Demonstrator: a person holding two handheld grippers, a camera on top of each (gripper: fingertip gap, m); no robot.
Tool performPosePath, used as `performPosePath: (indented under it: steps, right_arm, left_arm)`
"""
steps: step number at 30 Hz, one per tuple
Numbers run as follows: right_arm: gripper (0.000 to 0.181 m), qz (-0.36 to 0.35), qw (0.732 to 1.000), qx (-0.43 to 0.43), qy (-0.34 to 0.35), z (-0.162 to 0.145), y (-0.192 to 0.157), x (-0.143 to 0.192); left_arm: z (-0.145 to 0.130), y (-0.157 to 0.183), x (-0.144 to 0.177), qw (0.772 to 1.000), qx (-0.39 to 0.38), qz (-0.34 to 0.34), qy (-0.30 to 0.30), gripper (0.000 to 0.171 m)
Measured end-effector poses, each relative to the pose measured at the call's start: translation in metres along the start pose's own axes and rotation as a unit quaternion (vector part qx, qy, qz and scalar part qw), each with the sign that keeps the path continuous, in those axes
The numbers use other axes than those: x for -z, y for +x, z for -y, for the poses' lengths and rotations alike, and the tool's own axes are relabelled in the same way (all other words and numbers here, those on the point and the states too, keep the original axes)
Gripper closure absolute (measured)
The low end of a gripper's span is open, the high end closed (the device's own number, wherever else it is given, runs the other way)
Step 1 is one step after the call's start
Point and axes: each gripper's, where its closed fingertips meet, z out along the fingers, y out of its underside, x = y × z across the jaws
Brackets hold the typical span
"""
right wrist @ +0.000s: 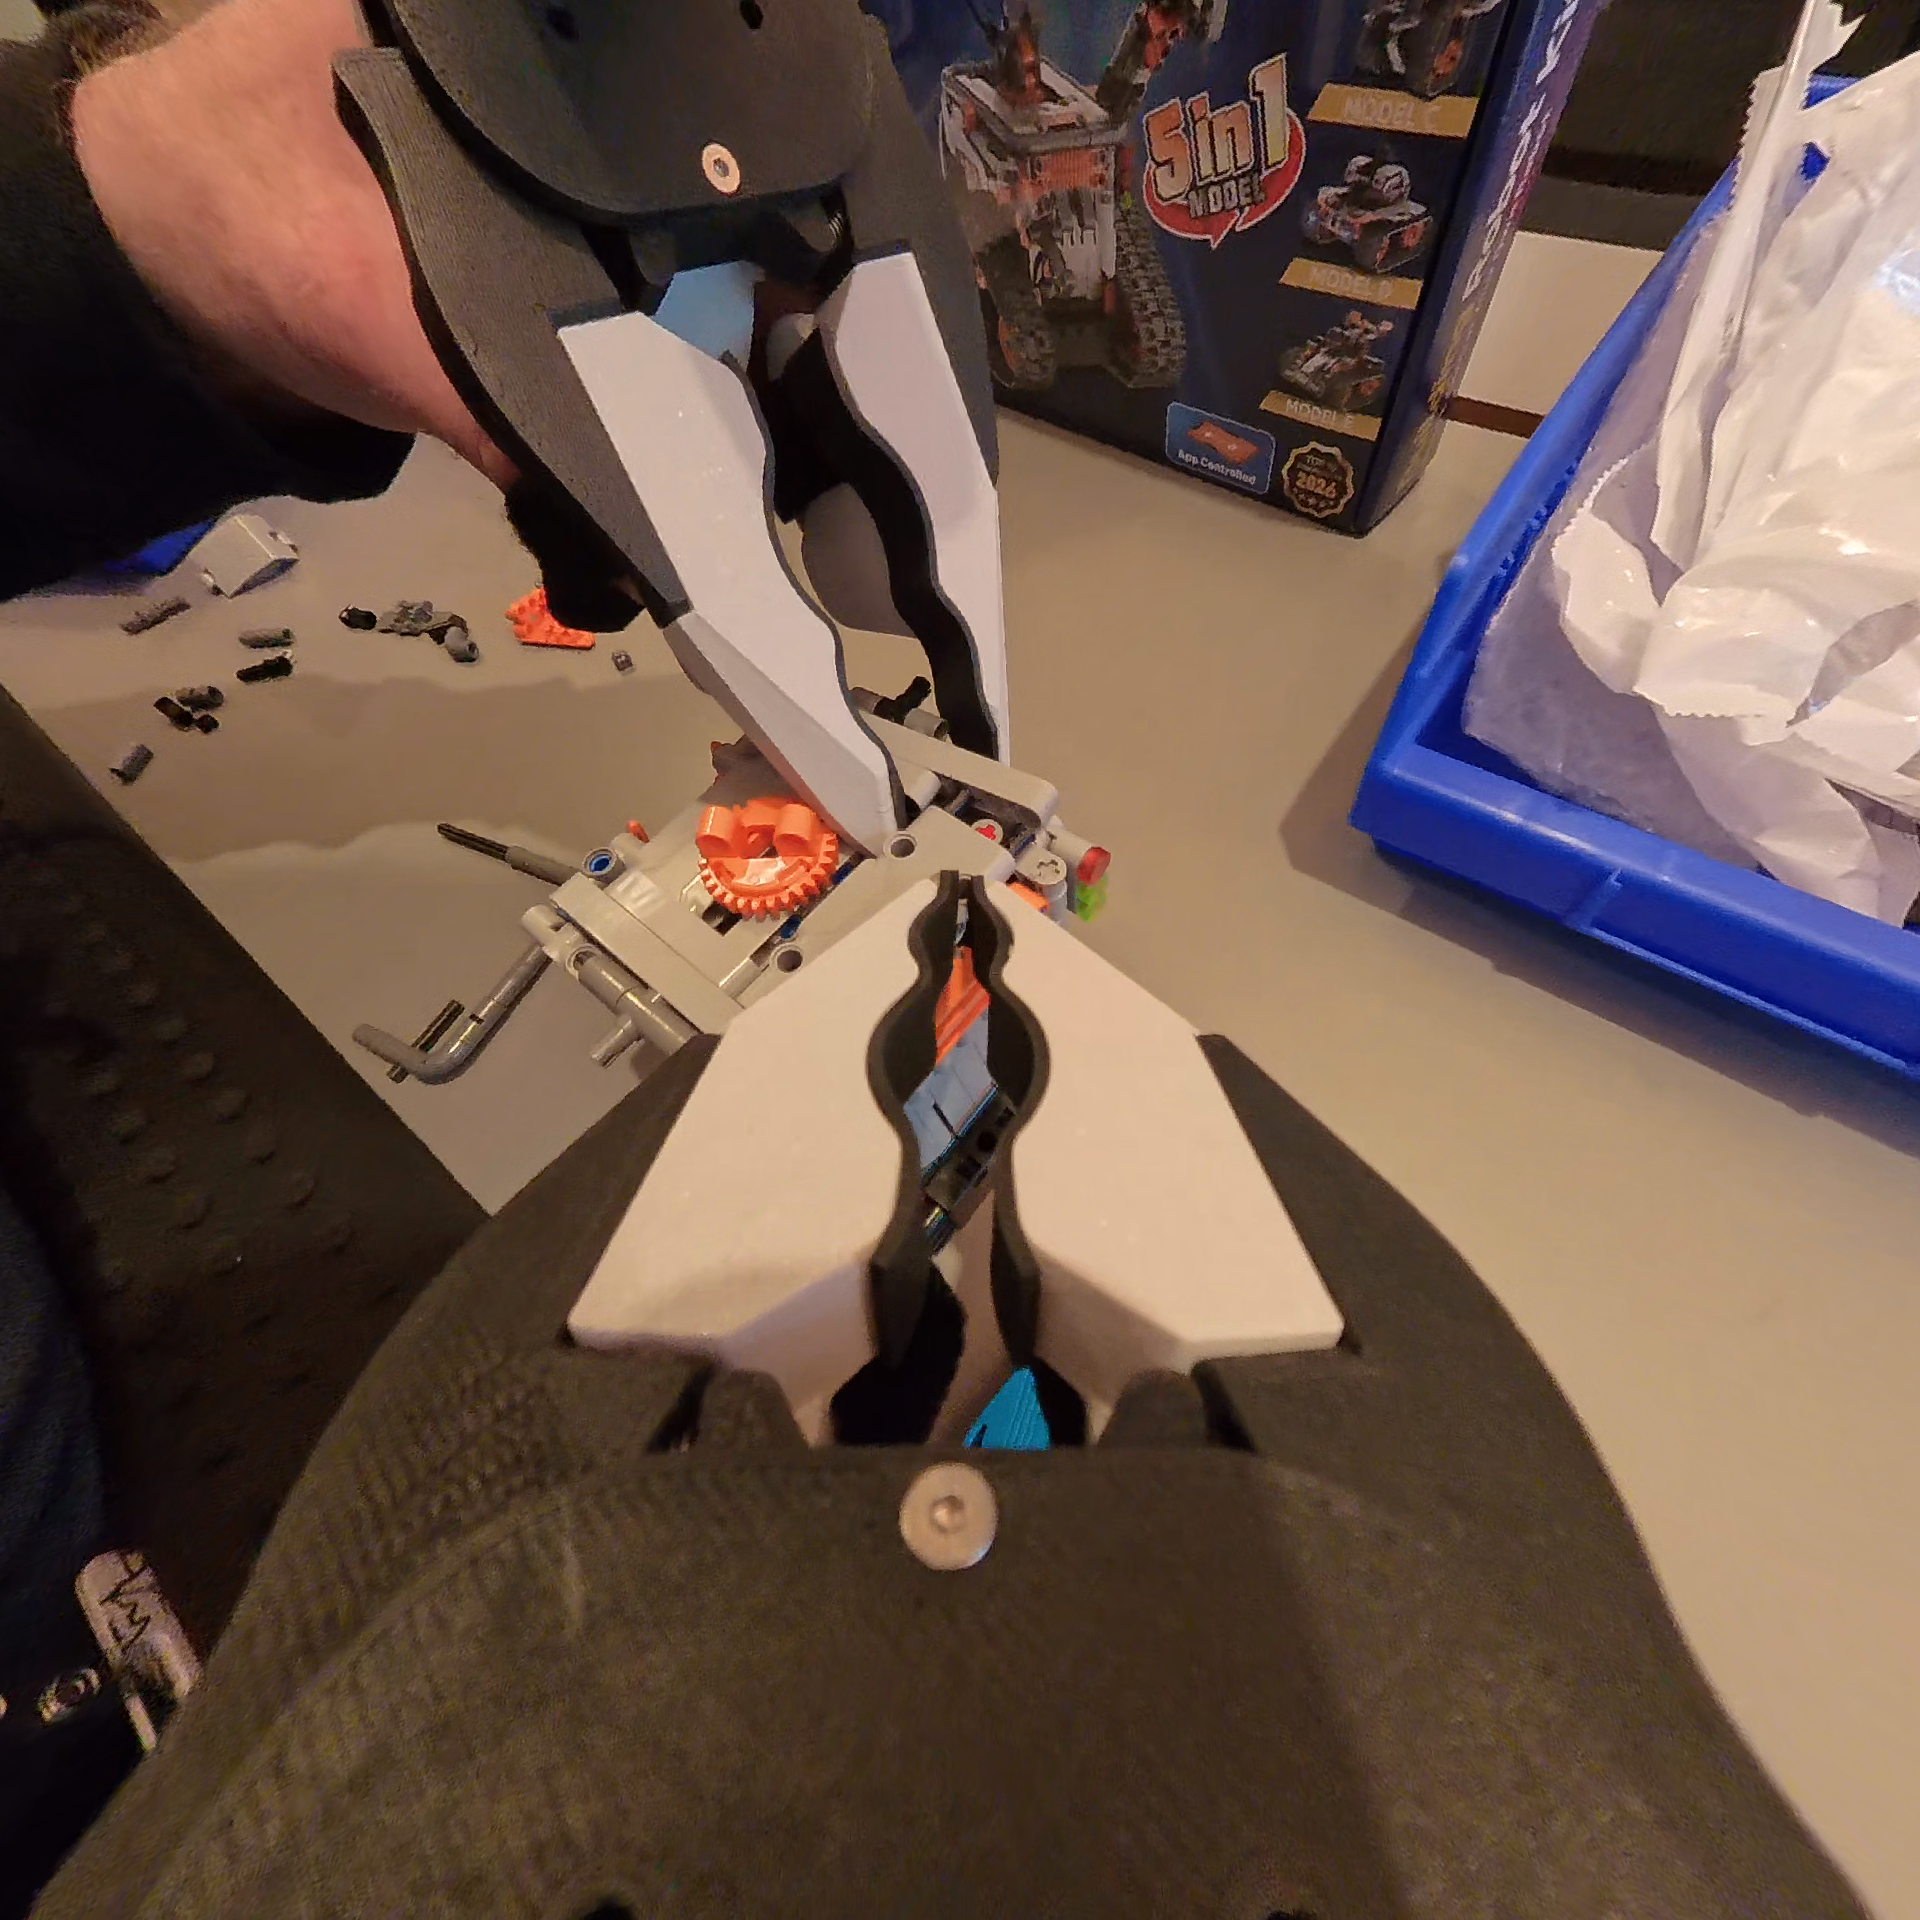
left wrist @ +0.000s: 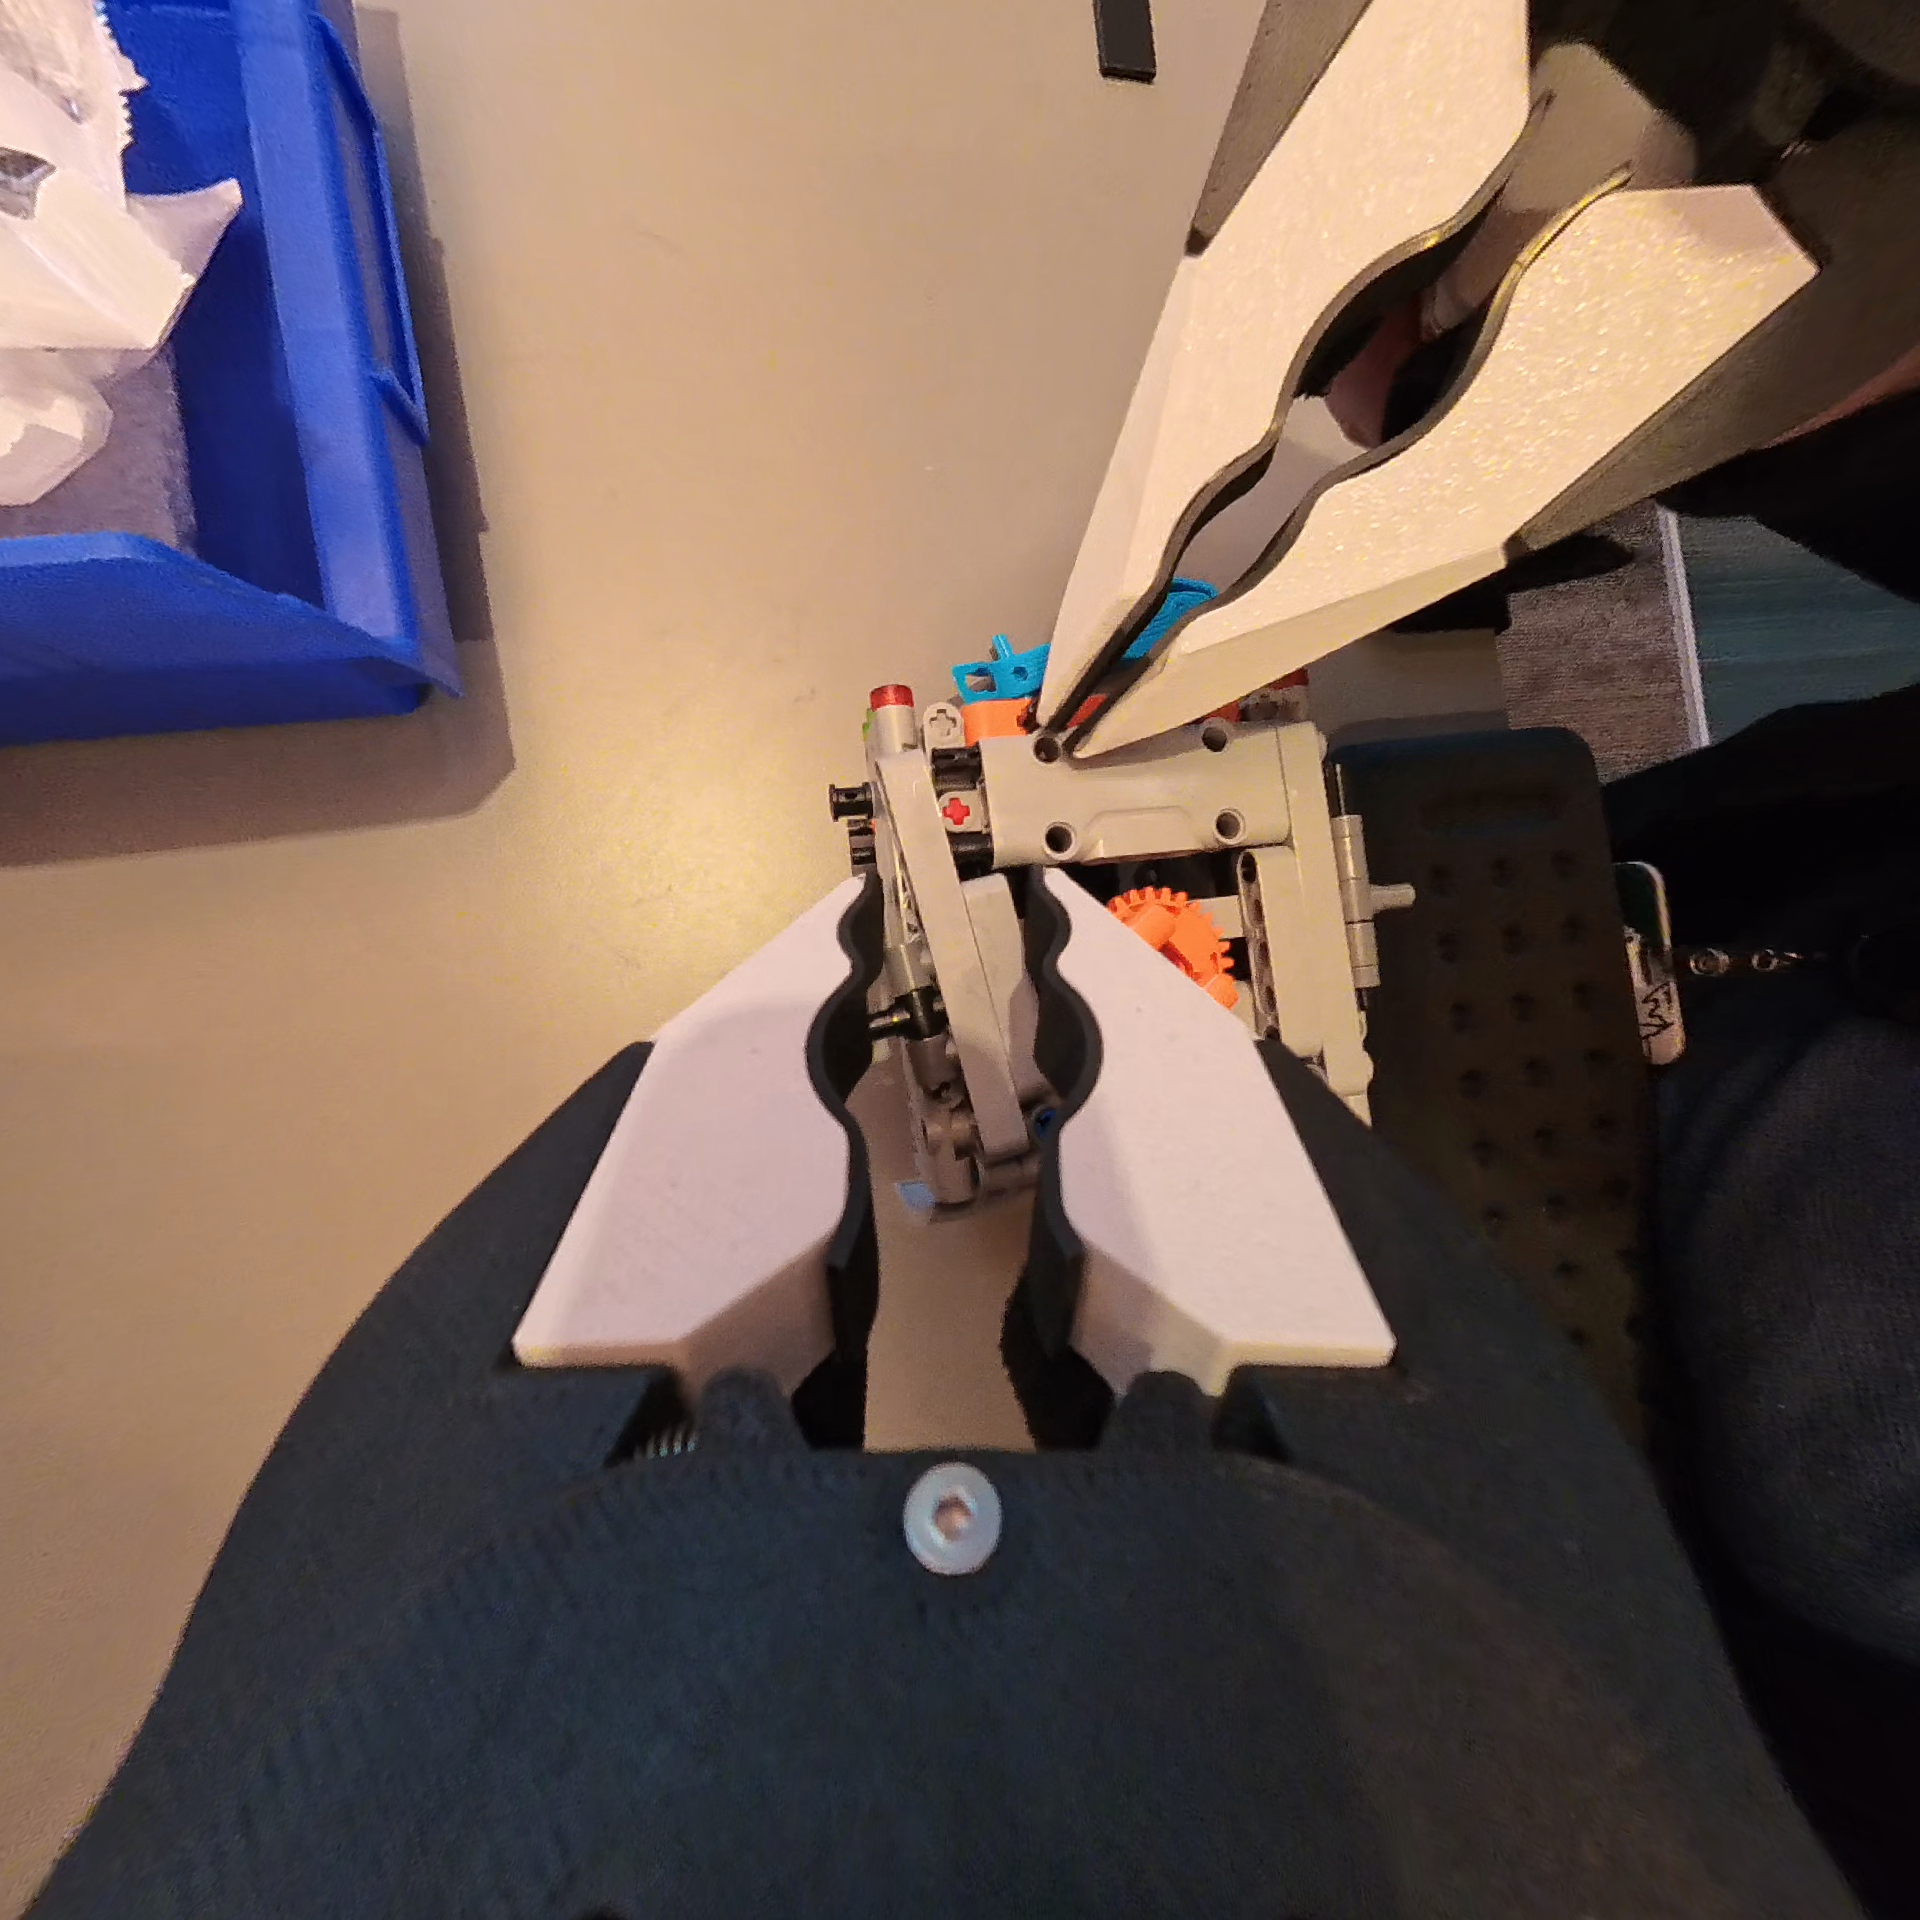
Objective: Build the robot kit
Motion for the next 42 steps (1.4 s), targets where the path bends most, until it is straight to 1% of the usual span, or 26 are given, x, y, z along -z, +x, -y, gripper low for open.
performPosePath:
  steps: [9, 14, 21, 24, 25, 27, 28, 30, 31, 32, 36, 42]
  right_arm:
    - [0.180, 0.023, 1.000, -0.005, 0.009, 0.001, -0.001, -0.002]
    - [0.181, 0.022, 1.000, 0.005, 0.016, 0.002, -0.001, -0.003]
    - [0.181, 0.022, 0.999, -0.019, 0.021, 0.002, -0.001, -0.003]
    - [0.165, 0.033, 0.998, -0.048, 0.017, 0.001, -0.003, -0.004]
    - [0.164, 0.035, 0.998, -0.050, 0.018, 0.001, -0.004, -0.005]
    - [0.164, 0.032, 0.998, -0.048, 0.017, 0.001, -0.004, -0.005]
    - [0.164, 0.034, 0.998, -0.049, 0.016, 0.001, -0.005, -0.005]
    - [0.164, 0.041, 0.998, -0.051, 0.016, 0.001, -0.005, -0.006]
    - [0.165, 0.043, 0.998, -0.052, 0.016, 0.001, -0.005, -0.006]
    - [0.170, 0.041, 0.998, -0.050, 0.018, 0.002, -0.005, -0.006]
    - [0.170, 0.041, 0.997, -0.051, 0.030, 0.002, -0.005, -0.007]
    - [0.180, 0.026, 0.997, -0.052, 0.051, 0.002, -0.002, -0.008]
  left_arm:
    - [0.002, 0.002, 0.000, 1.000, -0.007, -0.003, 0.016, 0.149]
    - [0.002, 0.003, -0.001, 1.000, -0.021, -0.007, 0.007, 0.149]
    - [0.001, 0.003, 0.000, 1.000, -0.017, -0.012, 0.005, 0.148]
    - [0.002, 0.004, 0.000, 1.000, -0.016, -0.015, 0.009, 0.147]
    - [0.002, 0.004, 0.002, 1.000, -0.018, -0.016, 0.013, 0.143]
    - [0.003, 0.004, 0.005, 1.000, -0.015, -0.022, 0.015, 0.143]
    - [0.004, 0.003, 0.007, 0.999, -0.018, -0.020, 0.020, 0.145]
    - [0.005, 0.006, 0.012, 0.999, -0.016, -0.038, 0.030, 0.149]
    - [0.003, 0.005, 0.011, 0.999, -0.018, -0.038, 0.026, 0.149]
    - [0.001, 0.004, 0.010, 0.999, -0.020, -0.035, 0.020, 0.151]
    - [0.001, 0.005, 0.010, 0.999, -0.034, -0.030, 0.019, 0.152]
    - [0.001, 0.007, 0.009, 0.998, -0.052, -0.025, 0.015, 0.153]
